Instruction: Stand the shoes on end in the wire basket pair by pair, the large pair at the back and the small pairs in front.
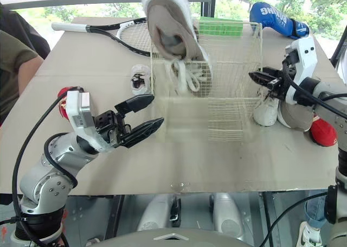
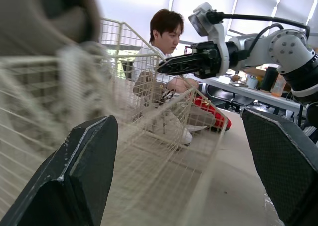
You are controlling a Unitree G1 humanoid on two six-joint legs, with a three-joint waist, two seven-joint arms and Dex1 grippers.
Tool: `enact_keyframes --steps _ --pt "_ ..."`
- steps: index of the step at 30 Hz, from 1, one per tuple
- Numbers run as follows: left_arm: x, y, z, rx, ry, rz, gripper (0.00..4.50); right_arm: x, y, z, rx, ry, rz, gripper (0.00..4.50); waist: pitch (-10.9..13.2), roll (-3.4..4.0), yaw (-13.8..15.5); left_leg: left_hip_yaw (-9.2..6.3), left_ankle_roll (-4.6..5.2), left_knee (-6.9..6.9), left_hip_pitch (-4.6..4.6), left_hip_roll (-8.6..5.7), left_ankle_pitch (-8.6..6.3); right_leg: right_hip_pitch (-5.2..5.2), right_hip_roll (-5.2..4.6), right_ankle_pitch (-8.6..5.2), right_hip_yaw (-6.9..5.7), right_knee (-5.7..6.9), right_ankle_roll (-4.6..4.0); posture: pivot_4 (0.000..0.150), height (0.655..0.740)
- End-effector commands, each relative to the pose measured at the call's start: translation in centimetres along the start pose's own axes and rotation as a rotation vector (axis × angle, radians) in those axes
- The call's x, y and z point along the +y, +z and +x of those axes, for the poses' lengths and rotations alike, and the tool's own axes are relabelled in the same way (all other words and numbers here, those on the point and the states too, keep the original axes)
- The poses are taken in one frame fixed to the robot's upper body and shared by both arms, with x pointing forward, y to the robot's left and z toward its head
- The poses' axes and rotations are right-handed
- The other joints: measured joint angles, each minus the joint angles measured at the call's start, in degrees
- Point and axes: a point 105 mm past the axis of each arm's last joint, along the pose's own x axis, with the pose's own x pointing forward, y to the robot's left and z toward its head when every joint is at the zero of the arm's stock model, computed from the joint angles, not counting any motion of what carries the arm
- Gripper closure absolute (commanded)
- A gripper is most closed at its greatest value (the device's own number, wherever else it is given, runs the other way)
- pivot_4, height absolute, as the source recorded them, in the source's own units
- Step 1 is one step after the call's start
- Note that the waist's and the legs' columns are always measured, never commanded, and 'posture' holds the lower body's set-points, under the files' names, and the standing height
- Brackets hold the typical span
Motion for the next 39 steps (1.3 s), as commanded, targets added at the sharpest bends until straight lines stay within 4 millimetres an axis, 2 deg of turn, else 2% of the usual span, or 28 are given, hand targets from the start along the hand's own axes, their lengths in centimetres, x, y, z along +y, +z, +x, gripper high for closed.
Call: enact_keyframes --steps 1,5,9,13,18,23,27,31,32,34,39 --pt "-0.4 0.8 0.0 -0.020 -0.001 0.047 0.19 0.7 1.8 0.8 -0.059 0.020 -0.044 4.46 0.00 0.00 -0.01 0.00 0.00 0.00 -0.01 0.00 0.00 0.00 0.00 0.00 0.00 0.00 0.00 0.150 0.7400" --pt "-0.4 0.8 0.0 -0.019 0.005 0.048 0.19 1.0 2.1 1.5 -0.052 0.020 -0.041 4.46 0.03 0.05 -0.02 -0.04 0.00 0.00 0.00 0.01 0.00 -0.04 0.03 0.01 -0.02 0.12 0.00 0.150 0.7400" --pt "-0.1 0.8 -0.1 -0.016 0.023 0.053 0.19 0.5 2.0 1.8 -0.047 -0.056 -0.002 4.46 0.03 0.05 -0.25 -0.03 -0.01 0.00 0.02 0.03 0.00 -0.06 0.06 0.01 -0.01 0.17 0.01 0.150 0.7400" --pt "1.5 0.8 -0.3 -0.017 0.099 0.073 0.19 0.8 1.9 2.0 -0.074 -0.120 0.035 4.46 0.03 0.05 -0.35 -0.01 -0.02 0.00 0.10 0.07 0.01 -0.05 0.07 0.01 0.03 0.24 0.00 0.150 0.7400" --pt "4.1 1.4 -0.3 -0.025 0.195 0.147 0.19 0.6 2.8 2.4 -0.145 -0.240 0.101 4.46 0.03 0.06 -0.35 0.00 -0.02 0.23 0.09 0.07 0.02 -0.04 0.15 0.02 0.02 0.34 -0.02 0.150 0.7400" --pt "4.9 3.0 -0.5 -0.107 0.209 0.152 0.19 0.4 3.9 2.7 -0.240 -0.325 0.163 4.46 0.03 0.05 -0.38 0.01 -0.02 0.26 0.02 0.10 0.02 -0.04 0.11 0.04 0.02 0.33 -0.02 0.150 0.7400" --pt "5.6 3.5 -1.4 -0.124 0.271 0.169 0.19 1.3 4.9 2.9 -0.336 -0.323 0.141 4.46 0.09 0.11 -0.15 -0.01 -0.02 0.27 -0.05 0.09 0.02 -0.09 0.08 0.06 -0.01 0.33 0.01 0.150 0.7400" --pt "7.4 4.8 -2.8 -0.161 0.407 0.197 0.19 2.1 4.5 3.1 -0.373 -0.284 0.138 4.46 0.10 0.12 0.18 -0.07 -0.02 0.36 -0.64 0.06 0.02 -0.55 0.07 0.16 -0.16 0.33 0.19 0.150 0.7400" --pt "7.5 4.9 -3.0 -0.163 0.420 0.195 0.19 2.1 4.3 3.1 -0.377 -0.288 0.121 4.46 0.10 0.12 0.17 -0.13 -0.04 0.46 -1.06 0.07 0.03 -0.95 0.07 0.19 -0.18 0.42 0.22 0.150 0.7400" --pt "7.2 5.0 -3.3 -0.161 0.418 0.187 0.19 1.7 4.0 3.1 -0.382 -0.308 0.133 4.46 0.10 0.12 0.04 -0.16 -0.07 0.58 -1.14 0.06 0.05 -1.00 0.07 0.23 -0.16 0.44 0.30 0.150 0.7400" --pt "4.4 4.1 -3.3 -0.100 0.283 0.098 0.19 0.7 4.0 3.0 -0.411 -0.382 0.149 4.46 0.14 0.11 -0.18 -0.10 -0.01 0.58 -1.13 0.08 0.01 -1.00 0.03 0.24 -0.10 0.38 0.31 0.150 0.7400"
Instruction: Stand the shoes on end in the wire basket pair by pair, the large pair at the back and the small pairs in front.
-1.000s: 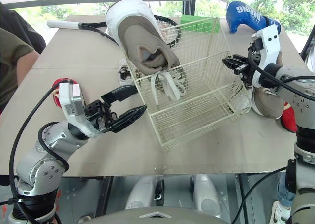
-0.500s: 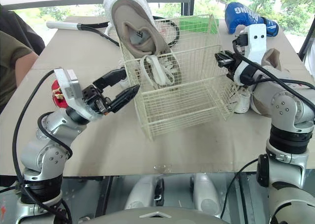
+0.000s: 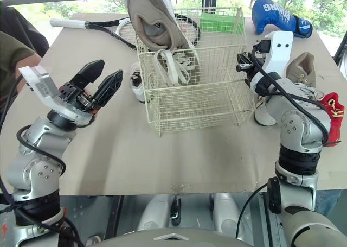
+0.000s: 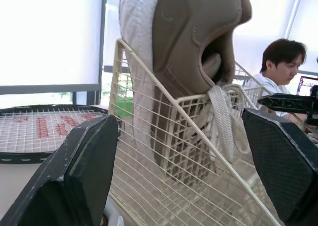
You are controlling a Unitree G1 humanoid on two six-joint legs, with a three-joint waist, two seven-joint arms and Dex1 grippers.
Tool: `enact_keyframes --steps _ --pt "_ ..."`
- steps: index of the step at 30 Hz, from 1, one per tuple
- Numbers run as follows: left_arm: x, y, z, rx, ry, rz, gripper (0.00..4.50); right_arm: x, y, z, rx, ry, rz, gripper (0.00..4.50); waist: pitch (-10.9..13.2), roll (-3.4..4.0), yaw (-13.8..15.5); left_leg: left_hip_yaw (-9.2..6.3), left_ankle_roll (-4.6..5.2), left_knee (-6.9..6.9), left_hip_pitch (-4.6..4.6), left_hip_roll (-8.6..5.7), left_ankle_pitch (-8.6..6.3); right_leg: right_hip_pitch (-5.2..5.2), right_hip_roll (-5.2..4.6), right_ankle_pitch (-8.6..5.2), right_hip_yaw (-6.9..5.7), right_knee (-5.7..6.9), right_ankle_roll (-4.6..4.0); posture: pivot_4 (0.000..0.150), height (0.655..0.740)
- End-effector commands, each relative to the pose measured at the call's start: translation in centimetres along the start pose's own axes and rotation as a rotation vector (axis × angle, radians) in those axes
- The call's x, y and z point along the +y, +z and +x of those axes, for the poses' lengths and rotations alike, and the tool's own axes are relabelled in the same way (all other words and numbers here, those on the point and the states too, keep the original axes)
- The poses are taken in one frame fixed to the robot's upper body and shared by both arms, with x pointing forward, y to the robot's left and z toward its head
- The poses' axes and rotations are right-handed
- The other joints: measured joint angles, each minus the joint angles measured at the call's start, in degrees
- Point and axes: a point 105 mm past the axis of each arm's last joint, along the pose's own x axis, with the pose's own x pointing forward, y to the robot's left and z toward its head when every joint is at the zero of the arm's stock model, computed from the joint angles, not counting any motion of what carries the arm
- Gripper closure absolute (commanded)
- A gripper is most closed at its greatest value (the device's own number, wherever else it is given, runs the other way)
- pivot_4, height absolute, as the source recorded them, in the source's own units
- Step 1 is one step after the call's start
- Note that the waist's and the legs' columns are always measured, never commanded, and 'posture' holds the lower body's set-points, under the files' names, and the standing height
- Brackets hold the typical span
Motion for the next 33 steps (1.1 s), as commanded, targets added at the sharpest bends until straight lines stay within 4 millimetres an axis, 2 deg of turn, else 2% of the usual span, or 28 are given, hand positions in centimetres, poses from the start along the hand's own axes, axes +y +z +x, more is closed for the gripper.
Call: enact_keyframes --steps 1,3,9,12,14,17,24,25,28,29,31,33 --pt "-3.1 0.7 -0.7 0.030 -0.157 -0.041 0.19 -1.0 3.4 -0.7 -0.175 -0.090 -0.029 4.46 0.03 0.00 0.10 0.00 0.00 0.01 0.00 0.00 0.00 0.00 -0.01 0.00 -0.01 0.00 0.00 0.150 0.7400" --pt "-4.4 0.3 -1.3 0.075 -0.222 -0.073 0.19 -1.3 3.3 -0.8 -0.190 -0.127 -0.025 4.46 0.03 -0.01 0.10 -0.02 0.00 0.03 0.01 0.00 0.00 0.01 0.01 0.00 -0.05 0.01 -0.01 0.150 0.7400" --pt "-6.1 -0.6 -2.3 0.158 -0.313 -0.110 0.19 -0.8 3.1 -1.8 -0.205 -0.139 -0.072 4.46 0.03 0.00 0.29 -0.02 0.01 0.11 0.14 -0.01 0.00 0.15 -0.01 -0.13 -0.05 0.05 -0.24 0.150 0.7400" --pt "-6.6 -1.2 -2.5 0.194 -0.357 -0.113 0.19 0.5 2.7 -2.4 -0.173 -0.044 -0.143 4.46 0.06 0.04 0.30 -0.02 0.01 0.08 0.13 -0.03 0.00 0.13 -0.01 -0.13 -0.05 0.05 -0.24 0.150 0.7400" --pt "-6.9 -1.5 -2.5 0.211 -0.389 -0.112 0.19 1.1 2.8 -2.7 -0.175 0.058 -0.107 4.46 0.07 0.06 0.25 0.00 0.00 0.06 0.13 -0.04 0.00 0.12 -0.01 -0.12 -0.02 0.03 -0.20 0.150 0.7400" --pt "-7.3 -1.9 -2.4 0.224 -0.428 -0.112 0.19 0.2 3.4 -3.2 -0.152 0.065 -0.169 3.43 0.12 0.13 0.06 0.05 0.01 0.00 0.12 -0.06 -0.01 0.10 0.01 -0.01 0.01 -0.04 -0.01 0.150 0.7400" --pt "-7.7 -2.3 -1.4 0.203 -0.485 -0.121 0.19 -1.3 6.2 -5.3 -0.131 0.111 -0.290 0.27 0.13 0.16 0.24 0.06 0.03 0.04 0.14 -0.09 -0.02 0.13 0.06 -0.02 -0.02 -0.04 -0.03 0.150 0.7400" --pt "-7.8 -2.3 -1.3 0.199 -0.496 -0.125 0.19 -1.7 7.1 -5.8 -0.161 0.099 -0.272 0.07 0.13 0.16 0.24 0.06 0.03 0.05 0.14 -0.10 -0.02 0.13 0.06 -0.02 -0.01 -0.03 -0.04 0.150 0.7400" --pt "-8.5 -2.0 -1.0 0.187 -0.545 -0.135 0.19 -2.7 7.9 -7.5 -0.115 0.118 -0.256 0.07 0.13 0.15 0.32 0.05 0.04 0.09 0.16 -0.09 -0.02 0.15 0.05 -0.02 0.05 -0.02 -0.04 0.150 0.7400" --pt "-8.7 -2.0 -1.0 0.188 -0.563 -0.141 0.10 -3.8 7.6 -7.9 -0.043 0.073 -0.311 0.02 0.13 0.15 0.32 0.05 0.04 0.09 0.16 -0.09 -0.02 0.15 0.04 -0.01 0.05 -0.02 -0.02 0.150 0.7400" --pt "-9.4 -1.8 -1.0 0.198 -0.615 -0.152 0.10 -6.6 7.2 -9.1 0.084 0.012 -0.279 0.02 0.14 0.16 0.54 0.04 0.09 0.10 0.12 -0.10 -0.05 0.16 0.01 -0.02 0.03 -0.02 -0.02 0.150 0.7400" --pt "-10.0 -1.4 -0.5 0.181 -0.641 -0.153 0.10 -9.3 6.6 -10.2 0.198 -0.047 -0.327 0.02 0.10 0.10 0.72 0.06 0.12 0.09 0.14 -0.08 -0.07 0.20 0.00 -0.03 0.01 -0.07 -0.03 0.150 0.7400"
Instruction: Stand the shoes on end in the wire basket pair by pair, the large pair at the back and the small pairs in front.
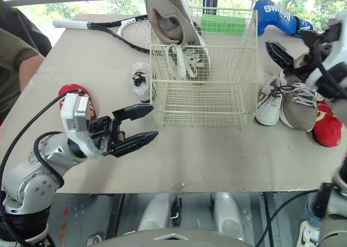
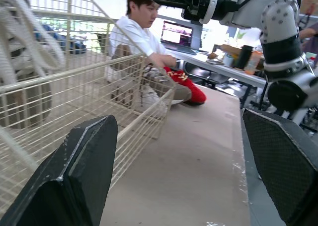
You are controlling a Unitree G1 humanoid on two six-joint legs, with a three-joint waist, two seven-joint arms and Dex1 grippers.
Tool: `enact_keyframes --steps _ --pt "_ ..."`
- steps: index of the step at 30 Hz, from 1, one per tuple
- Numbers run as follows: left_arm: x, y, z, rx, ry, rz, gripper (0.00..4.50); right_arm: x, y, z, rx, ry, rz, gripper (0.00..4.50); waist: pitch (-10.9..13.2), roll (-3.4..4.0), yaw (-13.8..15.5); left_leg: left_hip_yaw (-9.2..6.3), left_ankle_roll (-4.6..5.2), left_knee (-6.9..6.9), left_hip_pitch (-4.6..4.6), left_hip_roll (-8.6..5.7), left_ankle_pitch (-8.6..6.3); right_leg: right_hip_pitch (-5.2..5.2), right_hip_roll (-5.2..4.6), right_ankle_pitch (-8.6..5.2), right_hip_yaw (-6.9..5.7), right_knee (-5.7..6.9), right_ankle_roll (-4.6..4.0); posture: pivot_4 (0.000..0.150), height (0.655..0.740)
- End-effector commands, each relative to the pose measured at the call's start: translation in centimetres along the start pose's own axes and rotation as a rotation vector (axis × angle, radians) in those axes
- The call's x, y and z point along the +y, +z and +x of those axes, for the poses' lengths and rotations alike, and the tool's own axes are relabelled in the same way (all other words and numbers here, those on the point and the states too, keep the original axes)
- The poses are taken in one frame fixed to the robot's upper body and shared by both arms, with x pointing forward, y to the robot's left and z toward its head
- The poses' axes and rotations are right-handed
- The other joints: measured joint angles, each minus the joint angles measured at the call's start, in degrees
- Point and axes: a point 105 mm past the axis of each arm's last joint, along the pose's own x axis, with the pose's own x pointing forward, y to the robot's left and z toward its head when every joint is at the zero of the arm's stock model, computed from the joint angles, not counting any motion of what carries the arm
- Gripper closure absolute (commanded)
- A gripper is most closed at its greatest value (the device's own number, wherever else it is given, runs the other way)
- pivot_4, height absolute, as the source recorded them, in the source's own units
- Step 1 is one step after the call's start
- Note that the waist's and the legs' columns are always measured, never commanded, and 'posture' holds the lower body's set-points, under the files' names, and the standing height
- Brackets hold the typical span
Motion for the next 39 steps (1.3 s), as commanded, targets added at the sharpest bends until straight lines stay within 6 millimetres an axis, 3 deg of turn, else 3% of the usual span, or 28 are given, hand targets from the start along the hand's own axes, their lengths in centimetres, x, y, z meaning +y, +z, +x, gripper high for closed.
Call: enact_keyframes --steps 1,4,7,14,21,24,25,32,36,39 --pt "-1.3 1.3 1.2 -0.028 -0.091 0.032 0.10 -3.8 -1.7 -1.9 0.154 -0.076 -0.032 0.02 0.00 0.00 0.20 0.00 0.03 0.01 -0.02 -0.04 -0.02 0.01 -0.02 0.00 0.02 -0.02 0.00 0.150 0.7400" --pt "-1.3 1.8 2.0 -0.035 -0.110 0.047 0.10 -6.4 -4.3 -1.9 0.303 -0.138 -0.100 0.02 -0.01 0.01 -0.29 0.05 0.07 0.05 0.04 -0.08 -0.04 0.03 -0.02 -0.01 0.12 -0.03 -0.01 0.150 0.7400" --pt "-1.4 2.2 2.4 -0.044 -0.138 0.049 0.10 -7.3 -6.9 -0.8 0.409 -0.082 -0.051 0.02 -0.01 0.03 -1.12 0.21 0.08 0.11 0.18 -0.08 -0.04 0.04 0.09 -0.01 0.32 0.00 -0.01 0.150 0.7400" --pt "-2.4 2.6 3.0 -0.026 -0.215 0.064 0.10 -10.0 -9.4 3.0 0.488 -0.103 0.014 0.02 0.08 0.18 -1.84 0.22 0.07 0.13 0.14 -0.10 -0.03 -0.03 0.18 0.09 0.44 0.04 0.13 0.150 0.7400" --pt "-2.5 2.6 3.3 -0.027 -0.214 0.092 0.10 -11.9 -14.1 4.0 0.719 -0.200 0.022 0.02 0.09 0.18 -1.20 0.19 0.06 0.07 0.02 -0.11 -0.03 -0.02 0.16 0.14 0.35 -0.11 0.21 0.150 0.7400" --pt "-2.5 2.6 3.4 -0.035 -0.208 0.096 0.00 -11.7 -16.0 3.4 0.822 -0.189 0.034 0.76 0.06 0.12 -0.93 0.20 0.05 0.11 0.05 -0.12 -0.03 0.04 0.14 0.14 0.36 -0.13 0.22 0.150 0.7400" --pt "-2.5 2.6 3.4 -0.038 -0.204 0.096 0.00 -11.4 -16.2 3.3 0.833 -0.171 0.064 1.39 0.06 0.12 -0.62 0.20 0.05 0.13 0.04 -0.12 -0.03 0.05 0.14 0.14 0.35 -0.13 0.22 0.150 0.7400" --pt "-2.3 2.5 3.5 -0.048 -0.192 0.098 0.00 -10.4 -16.1 3.3 0.821 -0.131 0.223 4.46 0.04 0.12 -0.40 0.17 0.06 0.16 0.14 -0.10 -0.03 0.09 0.15 0.15 0.26 0.01 0.18 0.150 0.7400" --pt "-2.2 2.3 3.5 -0.051 -0.191 0.095 0.00 -10.1 -15.0 3.8 0.727 -0.108 0.307 4.46 0.04 0.12 -0.41 0.16 0.06 0.15 0.12 -0.08 -0.03 0.09 0.16 0.15 0.23 0.02 0.18 0.150 0.7400" --pt "-2.0 2.4 3.4 -0.060 -0.184 0.093 0.00 -11.0 -12.9 4.1 0.569 -0.132 0.383 4.46 0.05 0.12 -0.56 0.14 0.05 0.15 0.12 -0.08 -0.03 0.08 0.16 0.15 0.28 0.01 0.19 0.150 0.7400"
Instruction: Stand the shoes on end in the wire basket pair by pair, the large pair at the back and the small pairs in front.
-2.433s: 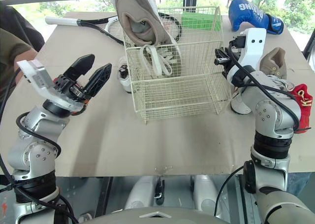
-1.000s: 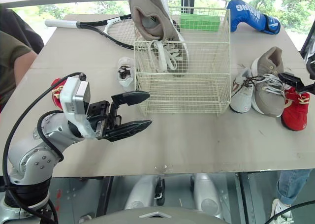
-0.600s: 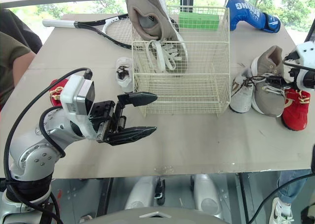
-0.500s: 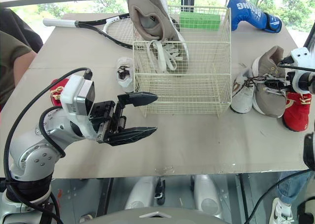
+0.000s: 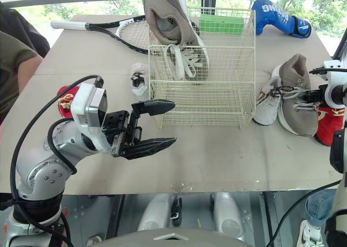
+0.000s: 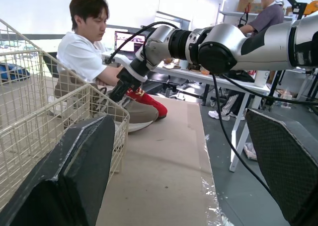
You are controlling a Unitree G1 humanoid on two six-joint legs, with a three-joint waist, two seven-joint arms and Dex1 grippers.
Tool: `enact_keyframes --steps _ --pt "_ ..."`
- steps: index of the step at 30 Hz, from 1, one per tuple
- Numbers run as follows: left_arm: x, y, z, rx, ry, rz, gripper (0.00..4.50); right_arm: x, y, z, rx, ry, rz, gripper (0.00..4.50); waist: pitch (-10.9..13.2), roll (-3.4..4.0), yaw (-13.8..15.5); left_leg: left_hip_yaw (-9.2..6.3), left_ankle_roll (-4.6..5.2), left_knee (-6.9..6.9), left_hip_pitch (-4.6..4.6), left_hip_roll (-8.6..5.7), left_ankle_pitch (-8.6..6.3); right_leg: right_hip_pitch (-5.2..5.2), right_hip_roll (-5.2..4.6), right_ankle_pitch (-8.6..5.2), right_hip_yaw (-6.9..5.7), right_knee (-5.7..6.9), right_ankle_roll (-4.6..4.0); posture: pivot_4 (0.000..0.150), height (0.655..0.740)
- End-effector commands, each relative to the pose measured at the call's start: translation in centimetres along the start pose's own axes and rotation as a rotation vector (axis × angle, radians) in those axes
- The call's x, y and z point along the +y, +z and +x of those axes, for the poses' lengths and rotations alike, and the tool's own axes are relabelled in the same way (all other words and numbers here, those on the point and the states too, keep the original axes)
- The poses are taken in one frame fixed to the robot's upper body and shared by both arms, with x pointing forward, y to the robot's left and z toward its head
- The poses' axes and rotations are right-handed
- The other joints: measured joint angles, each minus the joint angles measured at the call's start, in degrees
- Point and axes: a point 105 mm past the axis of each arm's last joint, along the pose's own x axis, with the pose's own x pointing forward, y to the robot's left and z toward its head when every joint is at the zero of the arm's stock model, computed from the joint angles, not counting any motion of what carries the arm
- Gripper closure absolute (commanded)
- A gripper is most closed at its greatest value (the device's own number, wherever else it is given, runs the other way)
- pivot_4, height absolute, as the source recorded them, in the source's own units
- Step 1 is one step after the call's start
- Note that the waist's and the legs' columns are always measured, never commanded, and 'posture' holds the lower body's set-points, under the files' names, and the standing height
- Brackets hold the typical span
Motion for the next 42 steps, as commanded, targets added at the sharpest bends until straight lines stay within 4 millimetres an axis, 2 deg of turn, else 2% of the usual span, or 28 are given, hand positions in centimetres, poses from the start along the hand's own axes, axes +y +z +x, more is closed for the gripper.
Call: enact_keyframes --steps 1,4,6,13,14,16,20,21,25,29,32,35,37,41,42 --pt "-0.3 0.7 0.1 -0.030 -0.012 0.031 0.00 0.1 2.0 -1.3 -0.170 0.074 0.122 4.46 0.02 0.03 -0.02 0.00 0.00 0.00 0.00 0.00 0.00 0.00 0.00 0.00 0.00 0.00 0.00 0.150 0.7400" --pt "-0.1 0.8 0.0 -0.038 -0.002 0.025 0.00 -0.4 4.8 -4.0 -0.394 0.136 0.228 4.46 0.13 0.21 0.02 0.05 0.00 0.00 0.00 -0.01 0.00 -0.01 0.00 0.01 0.07 0.00 0.01 0.150 0.7400" --pt "0.0 0.9 0.0 -0.049 0.006 0.020 0.00 -0.4 6.1 -6.2 -0.533 0.165 0.226 4.46 0.22 0.38 0.18 0.06 0.01 0.01 -0.02 -0.02 0.00 -0.03 -0.01 0.01 0.08 0.00 0.02 0.150 0.7400" --pt "0.4 1.4 0.6 -0.087 0.016 0.034 0.00 1.5 9.2 -16.0 -1.009 0.134 0.239 4.46 0.24 0.64 0.52 -0.05 -0.03 -0.05 -0.09 -0.02 0.02 -0.10 0.00 0.00 -0.02 0.05 0.05 0.150 0.7400" --pt "0.8 1.6 0.7 -0.102 0.038 0.052 0.00 2.6 9.9 -17.5 -1.096 0.138 0.200 4.46 0.24 0.64 0.47 -0.06 -0.01 -0.05 -0.09 -0.02 0.01 -0.09 0.00 0.00 -0.03 0.05 0.05 0.150 0.7400" --pt "1.5 2.5 0.5 -0.224 0.083 0.060 0.00 6.8 11.7 -20.7 -1.305 0.182 0.065 4.46 0.21 0.69 0.11 -0.05 0.00 -0.03 -0.07 -0.02 0.00 -0.08 0.00 0.00 -0.01 0.05 0.06 0.150 0.7400" --pt "2.2 2.8 -0.5 -0.292 0.149 0.085 0.00 13.1 13.5 -22.4 -1.466 0.236 -0.073 4.46 0.17 0.75 -1.10 0.03 0.01 0.00 0.02 0.00 0.00 -0.09 0.06 0.06 0.16 0.19 0.13 0.150 0.7400" --pt "2.1 2.6 -1.1 -0.291 0.154 0.071 0.00 15.0 14.0 -22.5 -1.516 0.214 -0.126 4.46 0.17 0.75 -1.24 0.03 0.00 0.01 0.06 0.00 0.00 -0.09 0.06 0.06 0.16 0.24 0.13 0.150 0.7400" --pt "1.3 1.6 -3.0 -0.278 0.176 0.014 0.00 20.2 15.2 -21.6 -1.641 0.166 -0.241 4.46 0.15 0.75 -1.32 0.01 -0.01 0.02 0.03 0.04 0.01 -0.14 0.08 0.05 0.14 0.28 0.11 0.150 0.7400" --pt "0.6 0.8 -4.3 -0.237 0.204 -0.010 0.00 22.9 16.0 -20.6 -1.720 0.200 -0.253 4.46 0.15 0.70 -0.85 0.02 -0.11 0.03 -0.08 0.06 0.07 -0.17 0.00 0.05 0.09 0.21 0.11 0.150 0.7400" --pt "0.6 0.6 -4.8 -0.223 0.224 -0.014 0.00 23.7 16.9 -19.5 -1.741 0.189 -0.244 4.46 0.16 0.68 -0.47 0.02 -0.23 0.03 -0.11 0.04 0.14 -0.16 -0.12 0.05 0.03 0.19 0.11 0.150 0.7400" --pt "0.5 0.7 -5.1 -0.235 0.264 -0.001 0.00 24.1 17.8 -17.1 -1.741 0.155 -0.250 4.46 0.15 0.68 -0.34 0.05 -0.23 0.04 -0.11 0.03 0.14 -0.15 -0.14 0.05 0.05 0.15 0.11 0.150 0.7400" --pt "0.3 0.8 -5.1 -0.237 0.273 0.004 0.00 23.8 17.9 -15.8 -1.738 0.154 -0.227 4.46 0.15 0.66 -0.29 0.03 -0.24 0.03 -0.09 0.03 0.14 -0.14 -0.13 0.05 0.01 0.15 0.10 0.150 0.7400" --pt "0.3 1.2 -5.5 -0.246 0.305 0.028 0.00 23.0 17.4 -11.8 -1.675 0.151 -0.196 4.46 0.15 0.67 -0.40 0.02 -0.25 -0.01 -0.07 0.04 0.15 -0.15 -0.09 0.05 -0.01 0.18 0.09 0.150 0.7400" --pt "0.3 1.2 -5.6 -0.244 0.318 0.036 0.00 22.1 17.3 -10.4 -1.633 0.151 -0.127 4.46 0.15 0.68 -0.39 0.02 -0.26 -0.01 -0.08 0.04 0.15 -0.15 -0.09 0.05 -0.02 0.18 0.09 0.150 0.7400"
